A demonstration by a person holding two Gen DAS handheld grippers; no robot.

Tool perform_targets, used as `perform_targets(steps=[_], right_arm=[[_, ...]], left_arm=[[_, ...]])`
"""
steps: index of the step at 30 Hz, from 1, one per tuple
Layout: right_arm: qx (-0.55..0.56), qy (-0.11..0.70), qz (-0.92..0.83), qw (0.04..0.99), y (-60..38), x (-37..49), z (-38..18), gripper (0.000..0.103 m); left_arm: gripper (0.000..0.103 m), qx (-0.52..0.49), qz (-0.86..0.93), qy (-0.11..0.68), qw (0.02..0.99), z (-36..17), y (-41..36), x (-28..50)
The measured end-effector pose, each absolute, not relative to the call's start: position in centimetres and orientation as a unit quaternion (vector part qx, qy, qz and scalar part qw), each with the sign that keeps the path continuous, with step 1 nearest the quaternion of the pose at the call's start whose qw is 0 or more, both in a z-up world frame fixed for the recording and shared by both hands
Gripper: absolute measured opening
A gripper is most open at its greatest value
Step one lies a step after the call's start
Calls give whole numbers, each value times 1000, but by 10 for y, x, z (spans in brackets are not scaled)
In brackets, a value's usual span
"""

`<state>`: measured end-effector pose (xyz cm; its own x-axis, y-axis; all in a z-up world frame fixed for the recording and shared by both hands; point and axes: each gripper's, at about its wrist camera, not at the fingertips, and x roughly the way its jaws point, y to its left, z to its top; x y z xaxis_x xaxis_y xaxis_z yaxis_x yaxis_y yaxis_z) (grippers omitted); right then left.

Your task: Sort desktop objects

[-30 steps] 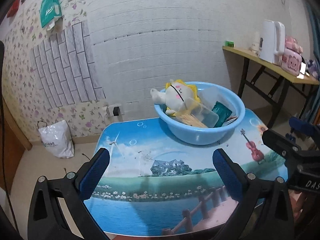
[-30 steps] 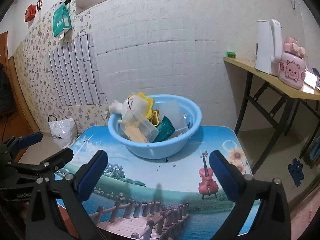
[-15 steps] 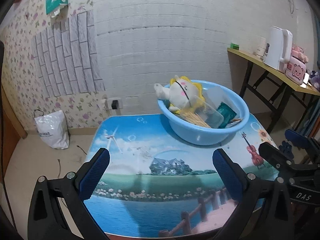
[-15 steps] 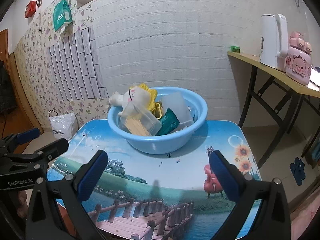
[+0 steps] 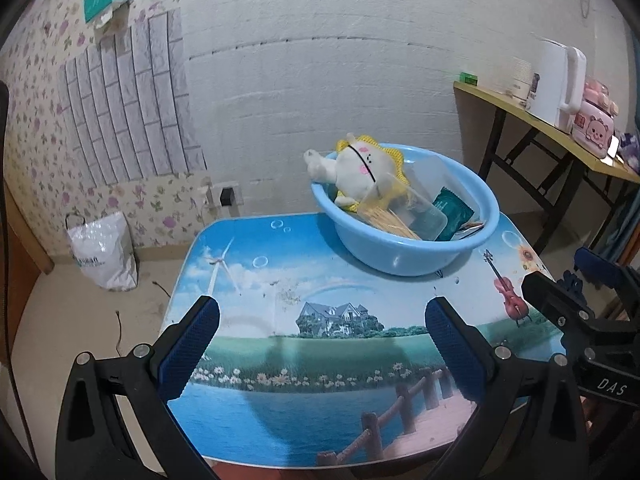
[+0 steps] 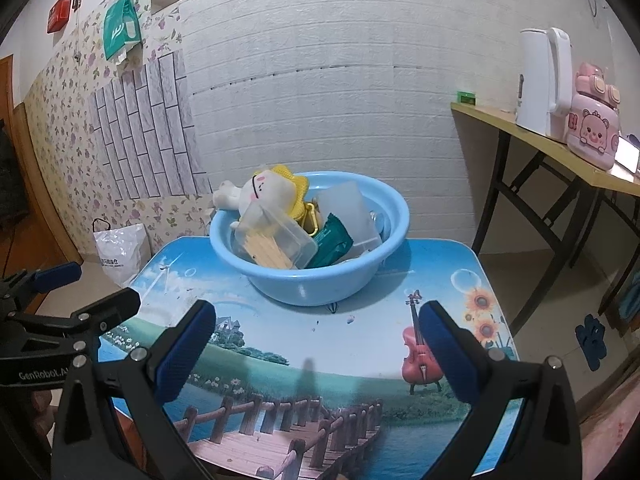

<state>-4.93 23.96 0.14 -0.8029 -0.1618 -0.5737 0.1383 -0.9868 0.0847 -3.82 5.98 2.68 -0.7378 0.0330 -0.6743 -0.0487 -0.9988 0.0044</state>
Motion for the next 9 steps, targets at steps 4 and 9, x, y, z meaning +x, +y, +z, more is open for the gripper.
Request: perform_targets(steps=[4, 9], right_arm=[[305, -19, -949, 80, 240, -49, 0, 103], [308, -18, -948, 79, 239, -48, -2, 103]], left_arm=[[103, -356, 934, 14, 20, 27, 60, -35], [103, -357, 934, 17, 20, 26, 61, -34]])
